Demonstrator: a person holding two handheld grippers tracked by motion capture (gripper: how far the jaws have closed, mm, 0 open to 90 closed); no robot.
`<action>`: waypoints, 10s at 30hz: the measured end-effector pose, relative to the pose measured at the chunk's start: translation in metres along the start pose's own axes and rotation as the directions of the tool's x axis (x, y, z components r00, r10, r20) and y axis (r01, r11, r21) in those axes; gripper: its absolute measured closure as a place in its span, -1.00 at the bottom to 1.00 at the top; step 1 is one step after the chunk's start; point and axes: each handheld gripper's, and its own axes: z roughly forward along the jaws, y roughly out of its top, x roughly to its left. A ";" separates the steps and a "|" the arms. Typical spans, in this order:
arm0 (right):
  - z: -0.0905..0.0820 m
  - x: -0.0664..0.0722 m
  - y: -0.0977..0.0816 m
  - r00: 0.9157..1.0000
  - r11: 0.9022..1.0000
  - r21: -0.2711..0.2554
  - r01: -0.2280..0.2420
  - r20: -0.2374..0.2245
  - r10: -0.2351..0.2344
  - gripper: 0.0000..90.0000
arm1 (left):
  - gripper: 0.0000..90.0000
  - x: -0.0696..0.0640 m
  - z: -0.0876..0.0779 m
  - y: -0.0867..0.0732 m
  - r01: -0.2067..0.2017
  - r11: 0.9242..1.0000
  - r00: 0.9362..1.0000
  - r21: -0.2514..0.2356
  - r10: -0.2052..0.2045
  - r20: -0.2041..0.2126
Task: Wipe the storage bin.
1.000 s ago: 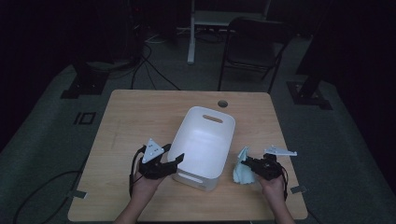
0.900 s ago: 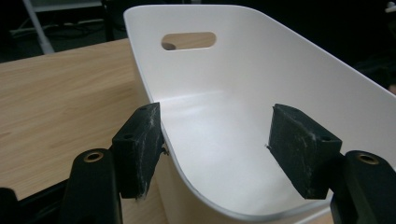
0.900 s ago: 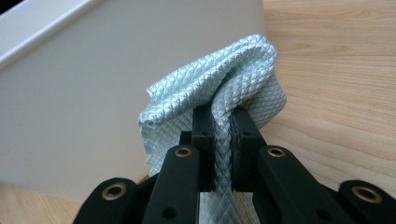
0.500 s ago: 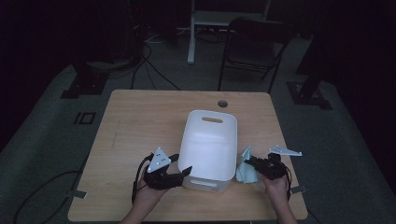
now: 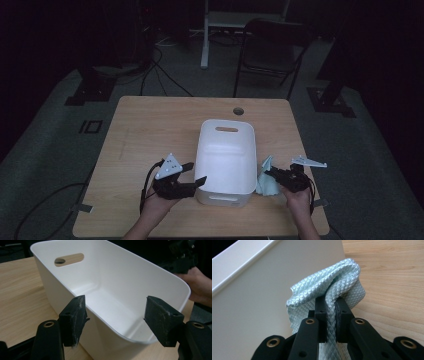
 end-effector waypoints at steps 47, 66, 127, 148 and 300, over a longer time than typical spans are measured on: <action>-0.004 0.003 -0.003 1.000 1.000 -0.006 0.021 -0.001 -0.021 0.84 | -0.25 0.137 0.121 0.072 -0.007 1.000 1.000 -0.027 0.007 0.007; -0.003 -0.002 -0.007 1.000 1.000 0.003 -0.001 -0.012 0.001 0.84 | 0.59 0.141 0.145 0.073 -0.049 0.999 0.997 0.025 0.047 0.058; -0.005 -0.009 -0.008 1.000 1.000 -0.001 -0.030 -0.008 0.030 0.84 | 0.91 0.151 0.090 0.045 0.010 1.000 0.998 0.006 -0.010 -0.054; 0.003 0.006 -0.003 0.999 1.000 0.020 0.003 -0.052 -0.002 0.84 | 0.92 0.142 0.025 0.014 0.093 0.996 0.952 0.003 -0.088 -0.292; 0.003 0.103 -0.015 0.960 0.988 -0.034 0.150 -0.233 -0.153 0.83 | 0.82 0.089 -0.003 -0.015 0.104 0.994 0.883 -0.027 -0.104 -0.457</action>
